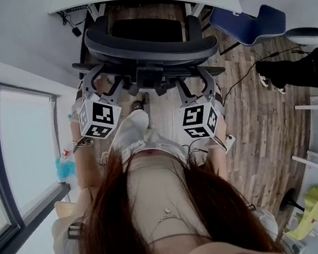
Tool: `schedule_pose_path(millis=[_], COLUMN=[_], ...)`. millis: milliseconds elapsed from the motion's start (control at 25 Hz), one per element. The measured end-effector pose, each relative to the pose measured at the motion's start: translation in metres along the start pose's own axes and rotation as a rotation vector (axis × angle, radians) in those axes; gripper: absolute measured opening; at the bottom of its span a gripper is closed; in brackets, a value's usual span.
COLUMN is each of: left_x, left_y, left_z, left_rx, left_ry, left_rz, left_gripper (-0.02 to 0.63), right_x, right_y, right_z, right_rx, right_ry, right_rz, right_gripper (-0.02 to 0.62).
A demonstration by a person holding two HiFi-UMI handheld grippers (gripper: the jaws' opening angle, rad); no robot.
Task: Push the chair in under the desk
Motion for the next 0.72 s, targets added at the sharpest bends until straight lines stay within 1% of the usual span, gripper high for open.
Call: schedule_pose_path(millis=[360,720], left_x=[0.015,0.030], left_y=[-0.007,-0.009], left_z=[-0.013,-0.026], left_rx=[0.002,-0.016], left_ry=[0.001,-0.008], left_rz=[-0.004,-0.003], left_gripper=[0.244,0.244], right_x=[-0.011,-0.019], right_y=[-0.007,-0.014], right_z=[-0.016,-0.034], right_rx=[-0.009,-0.005], right_ry=[0.006,0.012], right_rz=[-0.002,-0.003], right_gripper=[0.261,0.262])
Point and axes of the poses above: the fingertips, and each gripper's own axes: z backward along the fingers, x to its left, y out of its underside, the point moved 7 cm from there along z, backward along the fingers, and after that the axes turned 7 degrees about z, right-handed, at the moved point
